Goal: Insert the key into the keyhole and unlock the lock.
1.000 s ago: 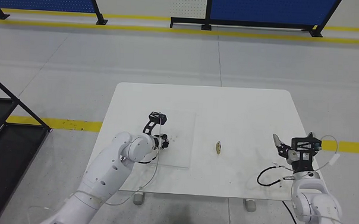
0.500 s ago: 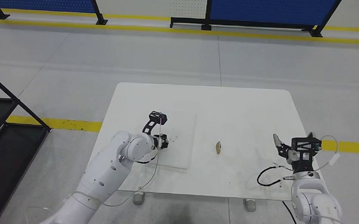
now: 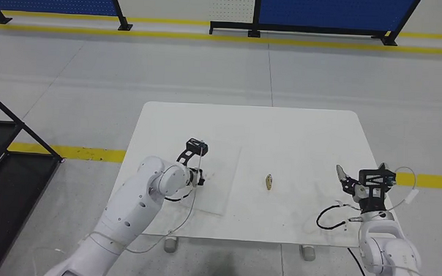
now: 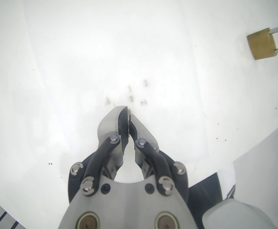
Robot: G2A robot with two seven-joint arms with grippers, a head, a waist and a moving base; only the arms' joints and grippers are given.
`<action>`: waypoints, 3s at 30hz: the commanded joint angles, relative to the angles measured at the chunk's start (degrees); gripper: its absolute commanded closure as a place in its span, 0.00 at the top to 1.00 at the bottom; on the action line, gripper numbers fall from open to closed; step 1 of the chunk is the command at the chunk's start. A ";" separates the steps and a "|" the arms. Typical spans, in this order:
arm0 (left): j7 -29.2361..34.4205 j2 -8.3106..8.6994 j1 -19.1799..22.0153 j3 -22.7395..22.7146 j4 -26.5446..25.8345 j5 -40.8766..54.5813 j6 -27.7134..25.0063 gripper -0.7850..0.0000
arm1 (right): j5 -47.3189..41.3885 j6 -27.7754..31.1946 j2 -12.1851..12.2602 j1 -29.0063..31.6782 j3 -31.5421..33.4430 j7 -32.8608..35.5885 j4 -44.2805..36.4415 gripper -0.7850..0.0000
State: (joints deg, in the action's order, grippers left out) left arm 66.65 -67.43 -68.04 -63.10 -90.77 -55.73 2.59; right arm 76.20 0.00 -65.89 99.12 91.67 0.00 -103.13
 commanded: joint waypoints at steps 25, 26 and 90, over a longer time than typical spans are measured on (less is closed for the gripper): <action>5.14 1.55 -4.19 -19.89 -3.29 42.44 -5.75 0.00 | 0.00 0.00 0.00 0.00 0.00 0.00 0.00 1.00; 6.65 1.68 -4.54 -20.83 -2.79 45.58 -6.52 0.00 | 0.00 0.00 0.00 0.00 0.00 0.00 0.00 1.00; 21.35 3.94 -6.44 -26.32 4.91 77.60 -17.90 0.00 | -12.15 9.16 -2.17 -22.91 -20.46 52.40 -6.72 1.00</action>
State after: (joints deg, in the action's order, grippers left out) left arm 88.00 -63.50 -74.48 -89.41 -85.86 21.87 -15.31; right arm 64.62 9.55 -67.97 77.33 71.75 49.94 -110.06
